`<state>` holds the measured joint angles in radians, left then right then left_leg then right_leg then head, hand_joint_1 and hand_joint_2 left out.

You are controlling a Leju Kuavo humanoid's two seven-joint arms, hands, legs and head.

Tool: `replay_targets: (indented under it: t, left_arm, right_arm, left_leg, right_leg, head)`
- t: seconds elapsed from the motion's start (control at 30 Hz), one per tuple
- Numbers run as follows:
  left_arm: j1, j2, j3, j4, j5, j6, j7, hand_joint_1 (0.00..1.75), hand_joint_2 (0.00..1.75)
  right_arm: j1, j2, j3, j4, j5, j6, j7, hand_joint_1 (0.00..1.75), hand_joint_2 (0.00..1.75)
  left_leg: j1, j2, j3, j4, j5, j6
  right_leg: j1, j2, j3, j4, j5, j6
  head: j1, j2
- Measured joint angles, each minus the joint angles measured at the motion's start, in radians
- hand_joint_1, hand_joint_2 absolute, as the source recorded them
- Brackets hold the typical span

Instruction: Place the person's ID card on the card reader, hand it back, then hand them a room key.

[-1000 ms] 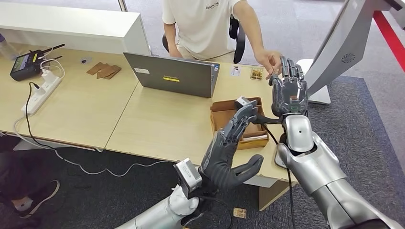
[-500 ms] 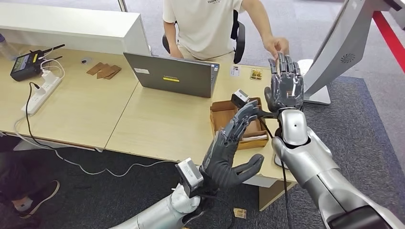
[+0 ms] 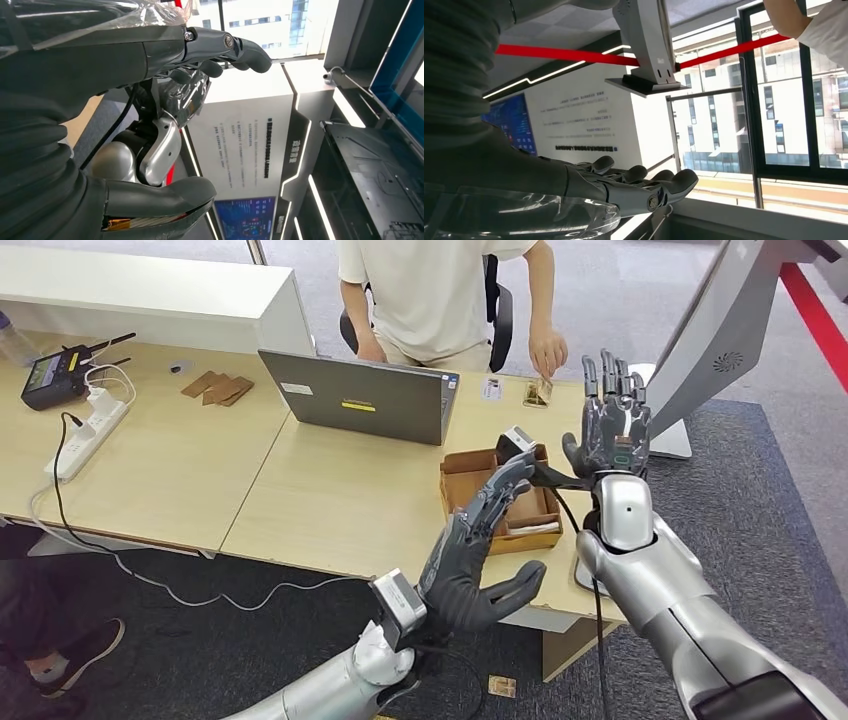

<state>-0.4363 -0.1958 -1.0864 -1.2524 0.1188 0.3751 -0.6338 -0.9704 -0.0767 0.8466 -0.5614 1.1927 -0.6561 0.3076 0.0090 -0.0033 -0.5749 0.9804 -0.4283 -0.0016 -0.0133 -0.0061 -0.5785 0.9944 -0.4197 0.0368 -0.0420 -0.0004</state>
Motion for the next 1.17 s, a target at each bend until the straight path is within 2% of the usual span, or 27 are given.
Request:
replay_targets:
  t: [0.23, 0.3, 0.37, 0.43, 0.5, 0.63, 0.73, 0.93, 1.17]
  left_arm:
    - [-0.001, 0.011, 0.000, -0.004, 0.000, 0.059, 0.009, 0.00, 1.75]
    - [0.000, 0.016, 0.000, -0.010, -0.004, 0.088, 0.023, 0.00, 1.75]
    - [0.002, 0.023, 0.002, -0.018, -0.015, 0.113, 0.039, 0.00, 1.75]
    - [0.008, 0.030, 0.004, -0.030, -0.035, 0.133, 0.062, 0.00, 1.75]
    - [0.015, 0.037, 0.008, -0.045, -0.059, 0.147, 0.087, 0.00, 1.75]
    - [0.026, 0.049, 0.015, -0.072, -0.083, 0.155, 0.112, 0.00, 1.75]
    - [0.034, 0.056, 0.017, -0.088, -0.089, 0.155, 0.119, 0.00, 1.75]
    - [0.040, 0.065, 0.017, -0.111, -0.095, 0.162, 0.124, 0.00, 1.75]
    - [0.049, 0.083, 0.026, -0.131, -0.089, 0.175, 0.135, 0.00, 1.75]
  right_arm:
    - [0.049, -0.040, -0.019, -0.089, -0.010, -0.037, 0.009, 0.00, 1.75]
    - [0.105, -0.050, -0.059, -0.160, -0.033, -0.039, -0.025, 0.00, 1.75]
    - [0.181, -0.051, -0.129, -0.242, -0.083, -0.041, -0.093, 0.00, 1.75]
    - [0.257, -0.043, -0.214, -0.320, -0.201, -0.042, -0.196, 0.00, 1.75]
    - [0.330, -0.031, -0.298, -0.393, -0.374, -0.044, -0.301, 0.00, 1.75]
    - [0.445, -0.015, -0.419, -0.516, -0.592, -0.045, -0.408, 0.00, 1.75]
    - [0.507, -0.008, -0.474, -0.592, -0.693, -0.045, -0.448, 0.00, 1.75]
    - [0.572, -0.002, -0.524, -0.705, -0.806, -0.044, -0.469, 0.00, 1.75]
    - [0.610, -0.001, -0.511, -0.779, -1.157, -0.039, -0.543, 0.00, 1.75]
  left_leg:
    - [0.000, 0.000, 0.001, 0.000, 0.000, 0.000]
    - [0.000, -0.001, 0.001, 0.000, 0.000, 0.000]
    - [0.000, -0.001, 0.001, 0.000, 0.000, 0.000]
    - [0.000, -0.002, 0.001, 0.000, 0.000, 0.000]
    - [0.000, -0.002, 0.001, 0.000, 0.000, 0.000]
    - [0.000, -0.002, 0.001, 0.000, 0.000, 0.000]
    - [0.000, -0.002, 0.001, 0.000, 0.000, 0.000]
    - [0.000, -0.001, 0.002, 0.000, 0.000, 0.000]
    - [0.000, -0.001, 0.001, 0.000, 0.000, 0.000]
  right_leg:
    - [0.000, 0.000, 0.000, 0.000, 0.000, 0.000]
    - [0.000, 0.000, 0.001, 0.000, 0.000, 0.000]
    - [0.000, 0.000, 0.002, 0.000, 0.000, 0.000]
    - [0.000, -0.001, 0.002, 0.000, -0.001, 0.000]
    - [0.000, -0.001, 0.002, 0.000, -0.001, 0.000]
    - [0.000, -0.001, 0.002, 0.000, -0.001, 0.000]
    - [0.000, -0.001, 0.002, 0.000, -0.001, 0.000]
    - [0.000, -0.001, 0.002, 0.000, 0.000, 0.000]
    - [0.000, -0.001, 0.002, 0.000, 0.000, 0.000]
  head:
    - [0.000, 0.000]
    - [0.000, 0.000]
    - [0.000, 0.000]
    - [0.000, 0.000]
    - [0.000, 0.000]
    - [0.000, 0.000]
    - [0.000, 0.000]
    - [0.000, 0.000]
    - [0.000, 0.000]
